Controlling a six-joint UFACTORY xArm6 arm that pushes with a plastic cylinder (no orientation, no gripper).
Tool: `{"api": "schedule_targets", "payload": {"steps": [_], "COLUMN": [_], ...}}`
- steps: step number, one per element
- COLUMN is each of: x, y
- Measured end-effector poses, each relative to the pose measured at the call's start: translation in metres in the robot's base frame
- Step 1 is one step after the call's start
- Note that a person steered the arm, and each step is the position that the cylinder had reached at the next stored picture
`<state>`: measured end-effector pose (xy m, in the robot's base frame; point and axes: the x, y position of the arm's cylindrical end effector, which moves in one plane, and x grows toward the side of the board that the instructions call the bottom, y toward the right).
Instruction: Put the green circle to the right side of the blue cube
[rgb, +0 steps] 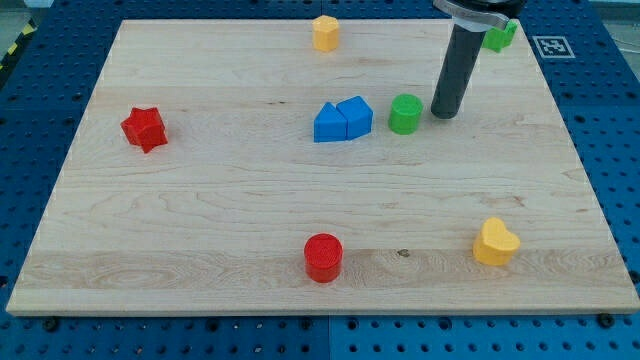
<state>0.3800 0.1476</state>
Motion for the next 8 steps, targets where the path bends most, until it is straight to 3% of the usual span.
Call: {"api": "schedule_targets", "payload": {"steps": [7,8], "x": [-0.002,-0.038], "y": [-0.035,-0.023]}}
